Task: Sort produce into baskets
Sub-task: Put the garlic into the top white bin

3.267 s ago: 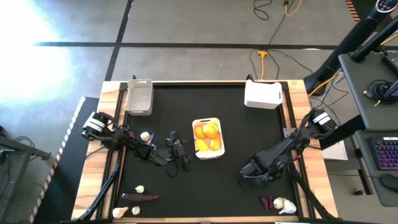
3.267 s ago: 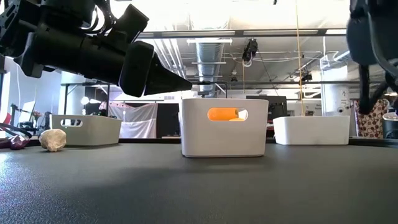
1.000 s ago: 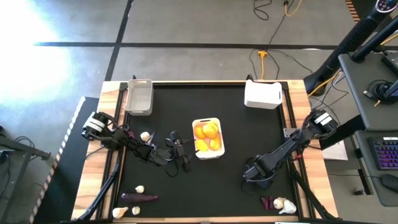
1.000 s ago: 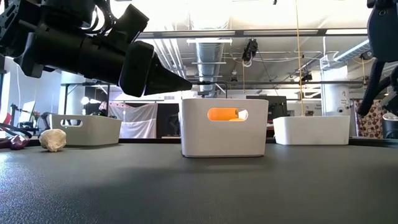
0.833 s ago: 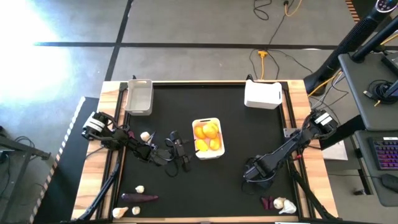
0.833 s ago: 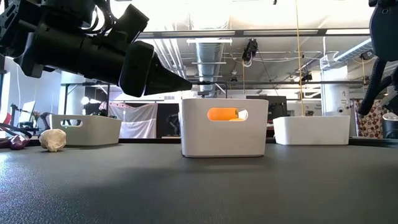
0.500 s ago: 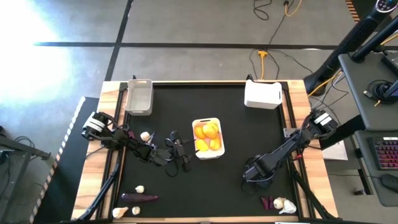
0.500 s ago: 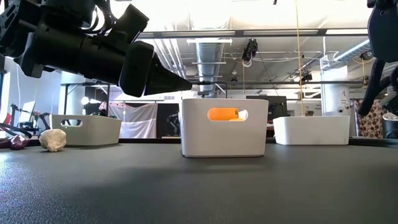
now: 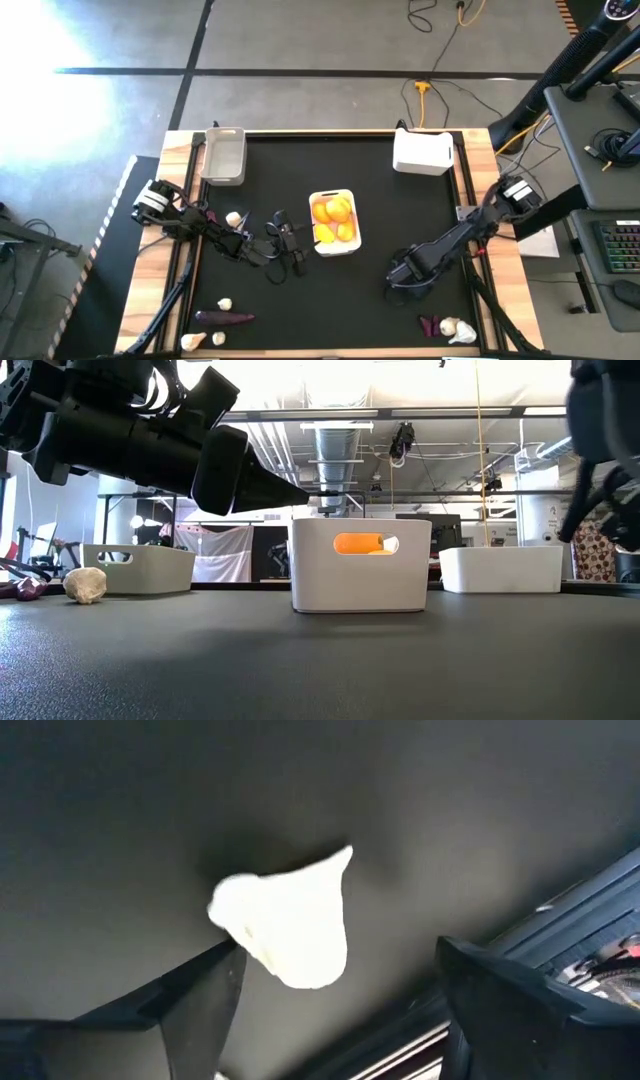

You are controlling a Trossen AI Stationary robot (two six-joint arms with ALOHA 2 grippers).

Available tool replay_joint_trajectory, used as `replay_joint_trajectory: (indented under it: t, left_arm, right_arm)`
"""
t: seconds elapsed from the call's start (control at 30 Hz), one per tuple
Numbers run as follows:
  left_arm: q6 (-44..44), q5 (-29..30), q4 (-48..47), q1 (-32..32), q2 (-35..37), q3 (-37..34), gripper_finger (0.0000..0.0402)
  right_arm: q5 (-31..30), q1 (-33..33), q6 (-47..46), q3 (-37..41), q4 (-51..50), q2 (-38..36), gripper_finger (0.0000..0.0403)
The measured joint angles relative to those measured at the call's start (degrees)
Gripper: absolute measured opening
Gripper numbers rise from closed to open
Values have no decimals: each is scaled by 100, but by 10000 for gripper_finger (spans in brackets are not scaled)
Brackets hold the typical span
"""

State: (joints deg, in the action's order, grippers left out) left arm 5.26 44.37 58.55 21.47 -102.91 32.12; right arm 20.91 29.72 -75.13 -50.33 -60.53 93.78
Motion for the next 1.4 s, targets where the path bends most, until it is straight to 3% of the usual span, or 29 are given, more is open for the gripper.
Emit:
replay_joint_trajectory:
  t: [0.3,1.07,1.4]
  left_arm:
    - [-2,-1,18,0,0,0,212]
    - [-4,-1,14,0,0,0,212]
    - [-4,0,15,0,0,0,212]
  right_arm:
    - [-256,-387,74,-59,57,3,279]
    - [-143,-460,23,-94,138,9,150]
    - [-448,-751,652,-585,111,9,107]
